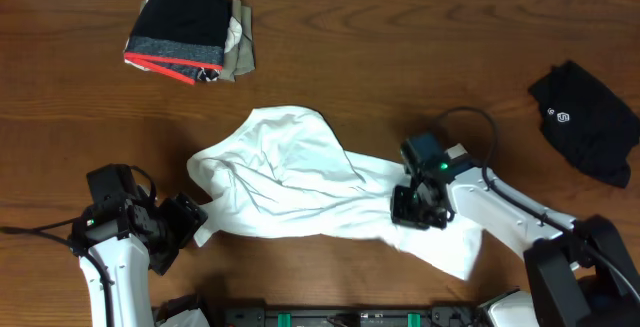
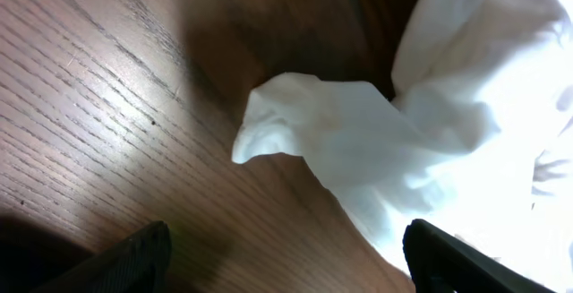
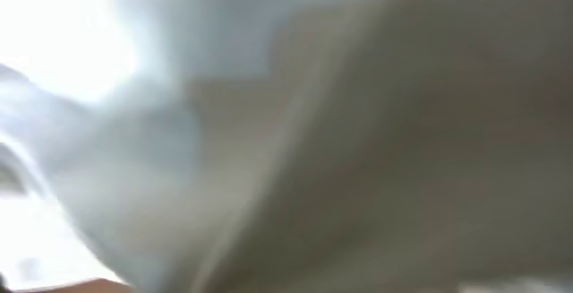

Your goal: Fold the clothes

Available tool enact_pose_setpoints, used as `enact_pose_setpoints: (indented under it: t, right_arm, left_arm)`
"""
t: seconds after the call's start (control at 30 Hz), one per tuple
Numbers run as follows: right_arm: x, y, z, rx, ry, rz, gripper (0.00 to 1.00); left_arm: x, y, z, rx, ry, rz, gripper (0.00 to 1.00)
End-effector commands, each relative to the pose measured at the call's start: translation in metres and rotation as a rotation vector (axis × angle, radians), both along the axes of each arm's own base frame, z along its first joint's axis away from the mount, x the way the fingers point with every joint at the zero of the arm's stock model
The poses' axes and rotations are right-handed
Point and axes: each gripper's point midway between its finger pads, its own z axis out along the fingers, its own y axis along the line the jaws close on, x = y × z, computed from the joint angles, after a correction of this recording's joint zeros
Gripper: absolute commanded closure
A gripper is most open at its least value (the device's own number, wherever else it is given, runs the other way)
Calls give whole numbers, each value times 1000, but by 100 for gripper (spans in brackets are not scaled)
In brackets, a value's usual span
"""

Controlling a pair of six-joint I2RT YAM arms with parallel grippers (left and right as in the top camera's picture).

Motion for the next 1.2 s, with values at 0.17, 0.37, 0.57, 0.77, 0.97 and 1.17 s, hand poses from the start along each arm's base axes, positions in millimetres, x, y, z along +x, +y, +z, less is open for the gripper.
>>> enact_pose_setpoints:
  t: [0.17, 0.37, 0.57, 0.77, 0.97, 1.17]
  right_arm:
    - [54, -33, -27, -54, -80, -9, 89]
    - [121, -44, 14, -32, -206, -40, 83]
    - [176, -51, 79, -22, -330, -21, 71]
    - [179, -55, 148, -55, -320, 35, 1]
    - [160, -74, 176, -130, -248, -9, 1]
    - [137, -111, 172, -246, -143, -76, 1]
  left_arm:
    - [7, -5, 9, -26, -45, -40, 15]
    - [8, -7, 10, -37, -51, -48, 15]
    - [10, -17, 12, -73, -74, -96, 15]
    - [4, -37, 20, -79, -91, -185, 15]
    - [-25, -48, 26, -69, -33, -164, 15]
    - [-42, -56, 24, -85, 13, -175, 15]
